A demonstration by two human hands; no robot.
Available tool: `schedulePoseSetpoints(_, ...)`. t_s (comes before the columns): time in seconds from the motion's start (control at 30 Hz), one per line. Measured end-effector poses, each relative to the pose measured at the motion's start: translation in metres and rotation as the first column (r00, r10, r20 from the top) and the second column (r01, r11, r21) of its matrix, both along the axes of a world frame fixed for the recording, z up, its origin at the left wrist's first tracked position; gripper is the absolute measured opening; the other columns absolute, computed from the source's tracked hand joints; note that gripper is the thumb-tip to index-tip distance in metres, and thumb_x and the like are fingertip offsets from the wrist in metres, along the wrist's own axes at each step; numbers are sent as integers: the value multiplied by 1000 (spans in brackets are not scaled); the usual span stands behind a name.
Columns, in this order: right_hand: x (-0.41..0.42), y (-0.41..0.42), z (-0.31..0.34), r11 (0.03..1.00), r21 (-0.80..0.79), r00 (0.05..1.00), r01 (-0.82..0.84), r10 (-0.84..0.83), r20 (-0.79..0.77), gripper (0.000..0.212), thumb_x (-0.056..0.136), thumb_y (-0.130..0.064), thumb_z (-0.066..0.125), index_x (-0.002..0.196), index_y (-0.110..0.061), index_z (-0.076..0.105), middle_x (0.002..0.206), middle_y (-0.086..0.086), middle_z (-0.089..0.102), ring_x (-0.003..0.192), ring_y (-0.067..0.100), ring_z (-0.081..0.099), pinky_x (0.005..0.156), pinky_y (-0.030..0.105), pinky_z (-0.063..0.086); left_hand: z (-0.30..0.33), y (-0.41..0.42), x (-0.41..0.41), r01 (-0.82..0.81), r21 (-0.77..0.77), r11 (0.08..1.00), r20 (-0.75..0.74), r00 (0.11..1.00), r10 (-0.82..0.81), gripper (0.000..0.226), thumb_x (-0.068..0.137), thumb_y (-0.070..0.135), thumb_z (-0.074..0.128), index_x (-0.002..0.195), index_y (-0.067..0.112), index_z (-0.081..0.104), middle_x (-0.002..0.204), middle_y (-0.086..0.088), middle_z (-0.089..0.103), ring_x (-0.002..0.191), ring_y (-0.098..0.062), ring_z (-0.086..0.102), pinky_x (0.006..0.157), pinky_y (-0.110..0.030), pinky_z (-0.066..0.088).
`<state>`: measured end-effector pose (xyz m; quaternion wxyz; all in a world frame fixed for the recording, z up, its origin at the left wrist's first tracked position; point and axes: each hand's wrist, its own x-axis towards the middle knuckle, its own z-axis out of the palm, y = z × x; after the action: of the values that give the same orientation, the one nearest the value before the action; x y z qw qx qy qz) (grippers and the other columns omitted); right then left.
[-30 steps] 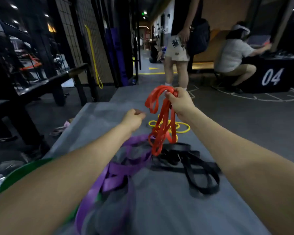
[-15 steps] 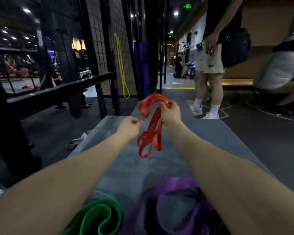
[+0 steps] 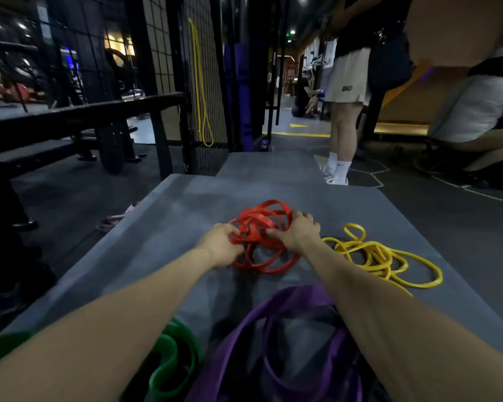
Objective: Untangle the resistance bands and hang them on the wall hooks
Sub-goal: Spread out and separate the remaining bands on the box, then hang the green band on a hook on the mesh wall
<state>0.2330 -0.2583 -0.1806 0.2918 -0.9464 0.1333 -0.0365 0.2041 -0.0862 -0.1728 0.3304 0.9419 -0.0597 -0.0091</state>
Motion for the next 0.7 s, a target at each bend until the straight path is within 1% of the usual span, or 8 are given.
schedulePoseSetpoints(0.07, -16, 1, 13, 1000, 18, 999, -5, 4, 37, 82, 80, -51, 64, 142, -9, 31, 145, 15, 33, 135, 35, 32, 112, 39, 25, 11, 4, -9, -12, -19, 1000, 11, 1000, 12, 36, 87, 14, 61, 122, 8, 56, 119, -13, 58, 103, -26, 59, 78, -21, 44)
schedulePoseSetpoints(0.13, -34, 1, 25, 999, 36, 998, 2, -4, 57, 82, 81, -48, 64, 144, -9, 29, 145, 16, 34, 135, 36, 33, 112, 39, 26, 23, 8, -24, -11, -43, 999, -4, 1000, 11, 37, 88, 14, 60, 124, 6, 54, 110, -11, 58, 95, -24, 57, 69, -17, 44)
schedulePoseSetpoints(0.23, -65, 4, 46, 996, 91, 998, 0, -7, 69, 71, 84, -41, 64, 139, -5, 37, 140, 19, 42, 130, 36, 41, 108, 38, 32, 39, 17, -51, -9, -39, 999, 1, 1000, 9, 38, 87, 16, 62, 124, 7, 55, 128, -12, 55, 113, -25, 56, 89, -23, 42)
schedulePoseSetpoints(0.37, -109, 7, 58, 983, 183, 992, -9, -15, 127, 21, 86, -31, 61, 90, -11, 60, 101, 10, 69, 102, 22, 64, 90, 34, 46, 57, 27, -101, 7, -75, 997, -19, 1000, -8, 37, 89, 15, 60, 123, 5, 54, 135, -12, 52, 123, -25, 52, 99, -25, 38)
schedulePoseSetpoints(0.43, -145, 15, 70, 965, 263, 997, -26, 4, 82, 29, 93, -17, 53, 67, -26, 43, 73, -7, 67, 79, 7, 61, 77, 23, 39, 61, 33, -128, 3, -81, 997, -29, 1000, -5, 34, 89, 16, 60, 121, 6, 56, 132, -11, 55, 120, -24, 53, 99, -26, 39)
schedulePoseSetpoints(0.57, -210, 35, 73, 983, 169, 997, -72, 66, 42, 31, 92, -18, 54, 66, -30, 41, 112, 16, 63, 108, 26, 59, 79, 24, 39, 56, 44, -179, -13, -85, 996, -35, 999, 10, 30, 87, 16, 62, 115, 3, 59, 122, -14, 60, 112, -26, 57, 96, -28, 41)
schedulePoseSetpoints(0.63, -235, 44, 66, 986, 139, 994, -91, 81, 74, 14, 90, -22, 58, 80, -12, 61, 111, 20, 65, 108, 33, 59, 79, 29, 41, 49, 48, -205, -12, -76, 997, -45, 999, 9, 31, 86, 16, 63, 115, 3, 59, 118, -14, 61, 110, -27, 58, 96, -28, 42)
schedulePoseSetpoints(0.7, -260, 51, 60, 986, 131, 993, -100, 91, 70, 26, 89, -24, 59, 92, 1, 64, 107, 20, 67, 105, 33, 60, 82, 32, 41, 41, 52, -228, -5, -54, 999, -33, 999, 4, 34, 83, 18, 66, 114, 5, 60, 116, -15, 61, 108, -29, 59, 97, -31, 45)
